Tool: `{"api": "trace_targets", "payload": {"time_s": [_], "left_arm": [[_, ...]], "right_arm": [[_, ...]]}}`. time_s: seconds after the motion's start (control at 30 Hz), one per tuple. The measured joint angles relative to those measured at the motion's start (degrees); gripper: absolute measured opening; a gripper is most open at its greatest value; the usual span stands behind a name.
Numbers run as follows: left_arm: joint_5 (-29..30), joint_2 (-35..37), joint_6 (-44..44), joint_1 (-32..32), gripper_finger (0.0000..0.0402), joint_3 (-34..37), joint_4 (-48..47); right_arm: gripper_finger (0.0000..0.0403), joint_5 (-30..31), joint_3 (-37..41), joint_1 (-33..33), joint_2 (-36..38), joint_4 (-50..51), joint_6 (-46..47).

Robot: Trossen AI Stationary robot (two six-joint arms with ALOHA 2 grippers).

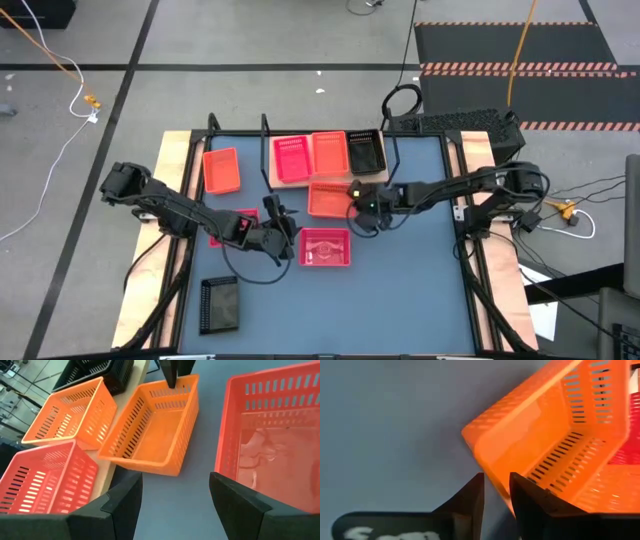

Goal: Stack baskets on shelf by color
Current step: Stack the right orange basket on top of the orange basket on the shelf

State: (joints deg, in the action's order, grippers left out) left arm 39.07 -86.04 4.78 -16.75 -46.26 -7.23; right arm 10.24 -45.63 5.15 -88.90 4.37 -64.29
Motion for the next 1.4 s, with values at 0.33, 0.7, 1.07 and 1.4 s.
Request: {"api": "trace_targets", "payload": {"time_s": [0.33,0.7,1.07,1.4], "left_arm": [[0.00,0.00,-0.11,-0.02,0.0232,0.00,-0.27],[-0.02,0.00,1.36,-0.02,0.0232,0.00,-0.70],[-0.02,0.00,-0.01,1.20,0.0232,0.00,1.01],[-0.02,0.00,-1.46,2.86,0.0232,0.00,0.91]], "right_arm": [[0.0025,-2.21,0.00,-2.52,0.10,2.14,5.40],[0.0004,-10.81,-0.81,-11.68,12.63,2.78,18.47],[0.0002,14.13,-11.87,-11.07,14.34,-8.20,31.17],[0.0001,18.36,-45.32,6.87,-8.67,24.62,37.61]]}}
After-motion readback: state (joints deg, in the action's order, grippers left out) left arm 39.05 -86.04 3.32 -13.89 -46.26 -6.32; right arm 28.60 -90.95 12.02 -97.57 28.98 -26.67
